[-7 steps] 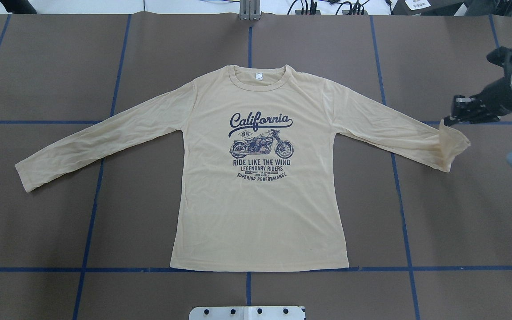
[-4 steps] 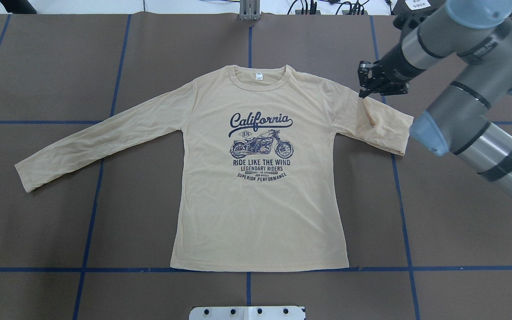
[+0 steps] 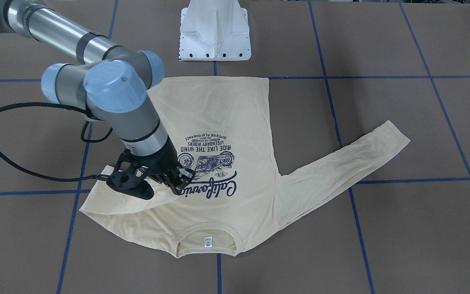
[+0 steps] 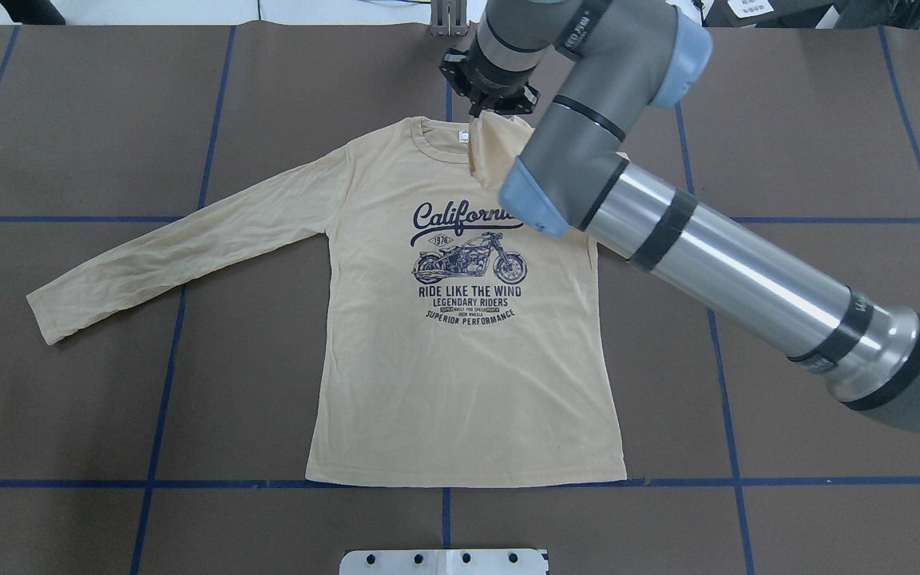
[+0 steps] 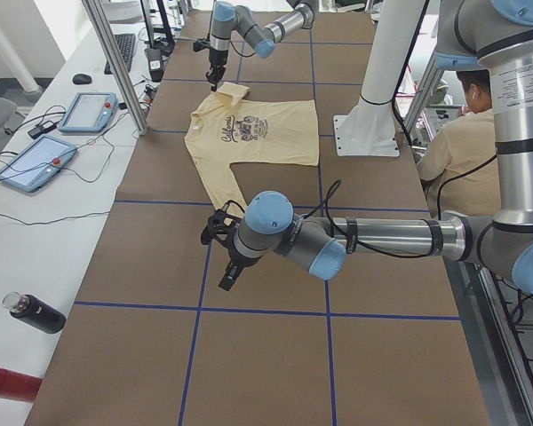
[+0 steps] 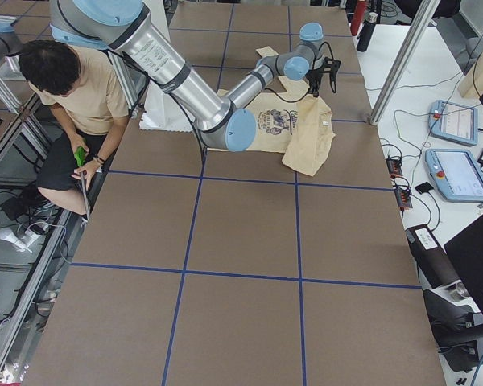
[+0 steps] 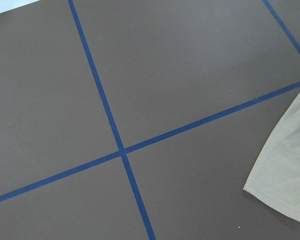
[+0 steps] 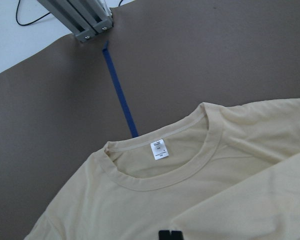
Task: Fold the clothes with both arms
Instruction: 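Grasp the cuff of the sleeve nearest the right gripper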
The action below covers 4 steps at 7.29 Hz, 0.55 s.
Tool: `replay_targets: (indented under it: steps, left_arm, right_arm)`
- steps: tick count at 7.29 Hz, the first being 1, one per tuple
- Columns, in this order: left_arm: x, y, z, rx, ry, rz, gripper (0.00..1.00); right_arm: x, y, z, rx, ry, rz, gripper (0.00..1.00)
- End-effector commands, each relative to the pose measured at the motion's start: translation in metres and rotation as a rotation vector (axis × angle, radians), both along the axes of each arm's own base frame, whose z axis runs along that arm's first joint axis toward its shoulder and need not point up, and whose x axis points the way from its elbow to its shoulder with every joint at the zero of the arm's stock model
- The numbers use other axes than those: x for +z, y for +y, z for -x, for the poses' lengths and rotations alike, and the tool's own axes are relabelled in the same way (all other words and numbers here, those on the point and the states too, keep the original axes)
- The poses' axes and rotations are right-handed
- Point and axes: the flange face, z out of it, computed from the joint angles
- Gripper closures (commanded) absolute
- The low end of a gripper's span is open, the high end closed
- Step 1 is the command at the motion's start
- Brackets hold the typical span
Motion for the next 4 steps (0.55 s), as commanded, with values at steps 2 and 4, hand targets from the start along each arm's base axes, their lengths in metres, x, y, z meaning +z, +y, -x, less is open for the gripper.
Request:
replay_targets:
  steps: [2, 4]
  left_arm:
    - [-0.001, 0.000, -0.001, 0.008, 0.017, 0.002, 0.01]
    - [-0.002, -0.001, -0.001, 0.008, 0.015, -0.003, 0.01]
  right_arm:
    - [-0.076, 0.022, 0.094, 0.017, -0.004, -0.122, 1.00]
    - [-0.071, 0.030, 0.137, 0.030, 0.030, -0.149, 1.00]
